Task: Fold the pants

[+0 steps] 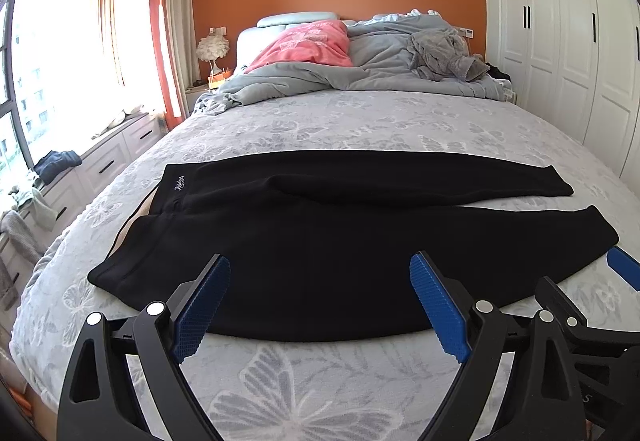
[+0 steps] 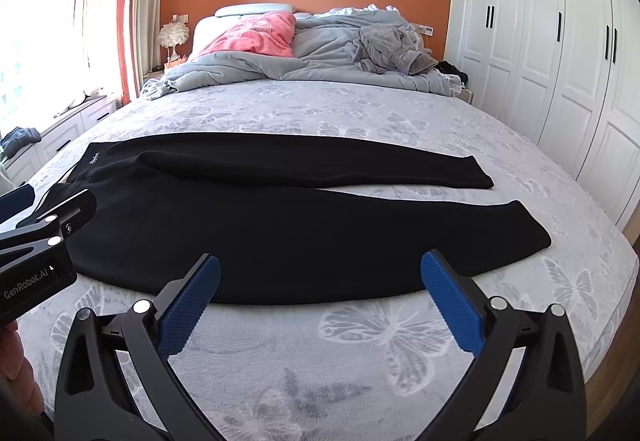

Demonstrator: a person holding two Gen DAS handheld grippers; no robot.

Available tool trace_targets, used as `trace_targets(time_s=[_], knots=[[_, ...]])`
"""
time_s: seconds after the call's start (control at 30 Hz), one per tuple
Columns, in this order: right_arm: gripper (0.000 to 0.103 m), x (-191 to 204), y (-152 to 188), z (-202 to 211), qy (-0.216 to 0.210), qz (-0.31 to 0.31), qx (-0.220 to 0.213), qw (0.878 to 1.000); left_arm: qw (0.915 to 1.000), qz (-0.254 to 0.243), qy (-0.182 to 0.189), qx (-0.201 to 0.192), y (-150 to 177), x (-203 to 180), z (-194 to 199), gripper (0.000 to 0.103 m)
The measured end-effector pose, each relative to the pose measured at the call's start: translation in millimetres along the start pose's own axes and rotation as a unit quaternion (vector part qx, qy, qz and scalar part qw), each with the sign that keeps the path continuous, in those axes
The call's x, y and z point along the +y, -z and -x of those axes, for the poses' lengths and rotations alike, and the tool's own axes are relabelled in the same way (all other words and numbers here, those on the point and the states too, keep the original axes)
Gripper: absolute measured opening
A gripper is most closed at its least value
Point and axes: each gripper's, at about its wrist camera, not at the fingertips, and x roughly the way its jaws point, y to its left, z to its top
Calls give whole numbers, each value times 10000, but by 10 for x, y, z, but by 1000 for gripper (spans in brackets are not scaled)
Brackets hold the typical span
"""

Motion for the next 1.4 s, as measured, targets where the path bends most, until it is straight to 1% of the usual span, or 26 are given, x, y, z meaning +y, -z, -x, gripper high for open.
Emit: trace_targets(time_s=[1.4], knots=[[98,-10,9,-3,-19,9,11,10000,10000,-18,6,1,0,14,-21,89]])
